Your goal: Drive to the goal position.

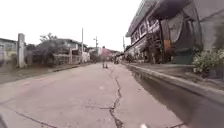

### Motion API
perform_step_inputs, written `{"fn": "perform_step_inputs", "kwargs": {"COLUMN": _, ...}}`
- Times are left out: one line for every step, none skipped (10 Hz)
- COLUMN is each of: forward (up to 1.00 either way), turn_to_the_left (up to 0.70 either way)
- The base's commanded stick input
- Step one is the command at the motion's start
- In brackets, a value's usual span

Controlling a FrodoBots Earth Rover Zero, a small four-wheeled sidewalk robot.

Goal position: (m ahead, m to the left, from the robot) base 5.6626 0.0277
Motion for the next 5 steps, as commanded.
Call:
{"fn": "perform_step_inputs", "kwargs": {"forward": 1.00, "turn_to_the_left": 0.00}}
{"fn": "perform_step_inputs", "kwargs": {"forward": 1.00, "turn_to_the_left": 0.00}}
{"fn": "perform_step_inputs", "kwargs": {"forward": 1.00, "turn_to_the_left": 0.00}}
{"fn": "perform_step_inputs", "kwargs": {"forward": 1.00, "turn_to_the_left": 0.00}}
{"fn": "perform_step_inputs", "kwargs": {"forward": 1.00, "turn_to_the_left": 0.00}}
